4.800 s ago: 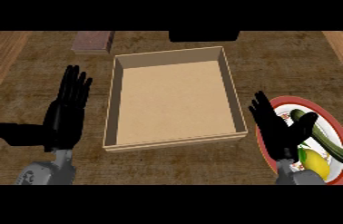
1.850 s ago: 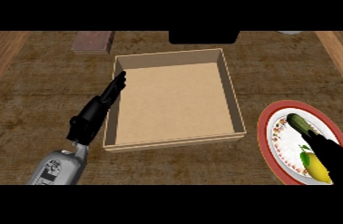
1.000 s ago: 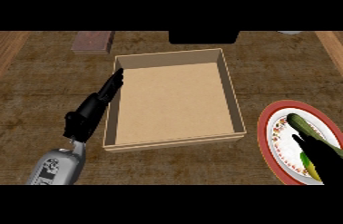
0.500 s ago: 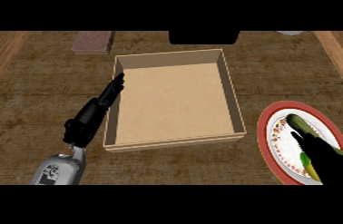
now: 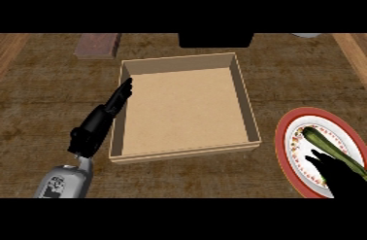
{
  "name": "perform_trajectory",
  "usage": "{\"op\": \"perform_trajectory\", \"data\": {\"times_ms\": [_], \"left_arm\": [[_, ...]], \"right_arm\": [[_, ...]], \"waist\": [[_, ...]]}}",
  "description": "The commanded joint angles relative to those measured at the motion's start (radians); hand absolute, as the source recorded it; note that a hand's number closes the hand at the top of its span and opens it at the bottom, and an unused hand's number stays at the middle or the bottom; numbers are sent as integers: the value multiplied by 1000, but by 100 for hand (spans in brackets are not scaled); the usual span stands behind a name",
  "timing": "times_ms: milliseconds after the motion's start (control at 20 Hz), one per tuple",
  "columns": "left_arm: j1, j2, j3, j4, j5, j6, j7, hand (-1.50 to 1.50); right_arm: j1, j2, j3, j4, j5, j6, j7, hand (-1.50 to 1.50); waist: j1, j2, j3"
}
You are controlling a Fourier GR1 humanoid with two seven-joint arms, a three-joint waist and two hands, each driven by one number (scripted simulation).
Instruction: Pick the lemon from the plate and place it in the cardboard box
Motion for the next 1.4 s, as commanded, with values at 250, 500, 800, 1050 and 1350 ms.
{"op": "perform_trajectory", "data": {"times_ms": [250, 500, 800, 1050, 1350], "left_arm": [[-29, -33, -10, -31, -17, 1, 63, 0], [-19, 3, 3, -13, -1, -35, 18, 0], [-24, -33, -25, -7, -23, -10, 27, 0], [-45, -39, -15, 14, -30, -1, 25, 0], [4, -26, -6, -3, -10, -20, 5, 0]], "right_arm": [[-80, 42, -37, 66, 75, -118, -39, 150], [-89, 278, 343, -177, 226, 6, 82, 150], [-168, 483, 588, -266, 440, 45, 269, 150], [-269, 491, 869, -305, 493, 49, 586, 150], [-318, 489, 990, -454, 430, 112, 694, 150]], "waist": [[10, 7, 11], [66, 9, 7], [46, -1, 7], [25, 4, 9], [20, -4, 8]]}}
